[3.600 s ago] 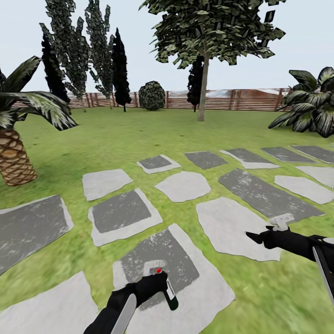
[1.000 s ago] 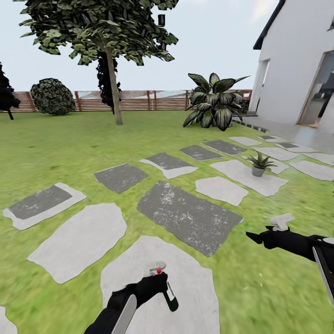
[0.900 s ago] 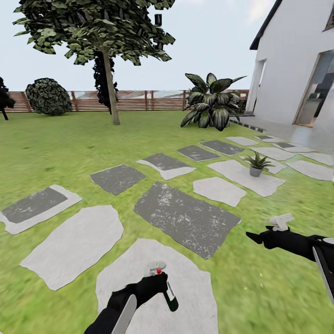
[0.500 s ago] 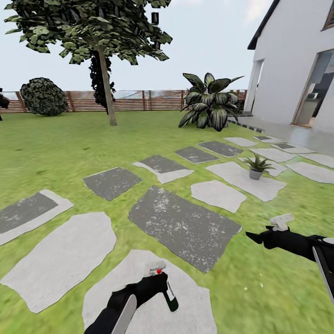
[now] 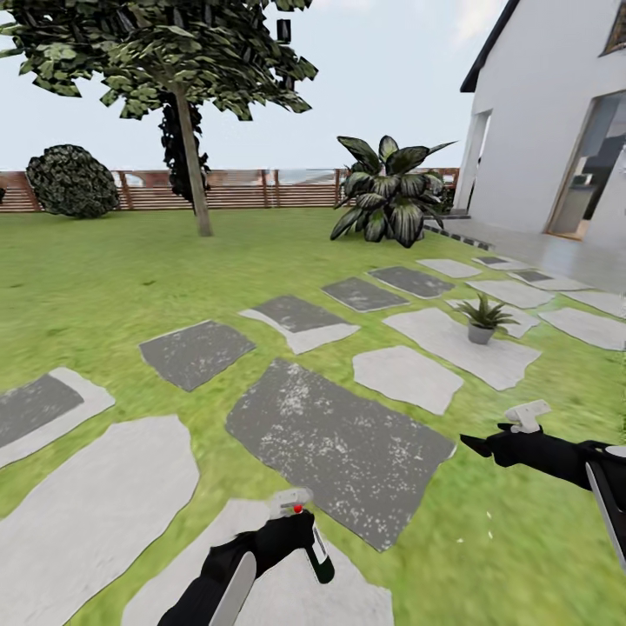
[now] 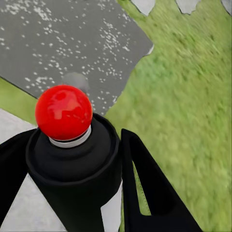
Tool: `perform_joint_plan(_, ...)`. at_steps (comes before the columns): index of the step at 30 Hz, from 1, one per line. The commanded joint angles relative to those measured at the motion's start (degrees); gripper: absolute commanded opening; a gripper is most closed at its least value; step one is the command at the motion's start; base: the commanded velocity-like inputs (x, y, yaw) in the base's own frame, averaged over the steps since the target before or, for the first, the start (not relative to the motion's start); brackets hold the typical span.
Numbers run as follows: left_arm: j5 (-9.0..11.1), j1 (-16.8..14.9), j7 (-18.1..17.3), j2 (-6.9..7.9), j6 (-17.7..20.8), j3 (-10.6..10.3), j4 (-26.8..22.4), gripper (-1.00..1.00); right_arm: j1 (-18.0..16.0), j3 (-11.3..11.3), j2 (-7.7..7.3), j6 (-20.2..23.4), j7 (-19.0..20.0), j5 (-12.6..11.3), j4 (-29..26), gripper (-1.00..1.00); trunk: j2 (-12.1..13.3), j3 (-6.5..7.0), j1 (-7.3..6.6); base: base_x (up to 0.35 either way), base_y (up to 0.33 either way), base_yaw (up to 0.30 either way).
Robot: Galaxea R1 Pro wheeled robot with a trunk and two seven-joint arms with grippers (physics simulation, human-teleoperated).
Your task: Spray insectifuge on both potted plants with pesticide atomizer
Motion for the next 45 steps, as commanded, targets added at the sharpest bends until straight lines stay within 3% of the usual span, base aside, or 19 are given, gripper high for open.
perform_joint_plan(1, 0.35, -0.02, -0.03, -0.01, 0.35, 0.06, -0.07, -1.00, -0.06, -0.05, 0.04, 0.07, 0.57, 0.60, -0.04, 1.00, -0.02, -0.06, 0.02, 0.332, -0.075, -0.224)
perform_joint_plan(21, 0.40, -0.07, -0.11, -0.01, 0.41, 0.06, 0.40, -1.00, 0.03, 1.26, -0.06, -0.11, 0.68, 0.60, -0.04, 1.00, -0.02, -0.06, 0.02, 0.332, -0.072, -0.211)
perform_joint_plan(45, 0.44, -0.20, -0.11, -0.01, 0.36, 0.06, 0.97, -1.00, 0.56, 1.22, 0.29, -3.38, 0.64, 0.60, -0.04, 1.00, -0.02, -0.06, 0.02, 0.339, -0.003, -0.013)
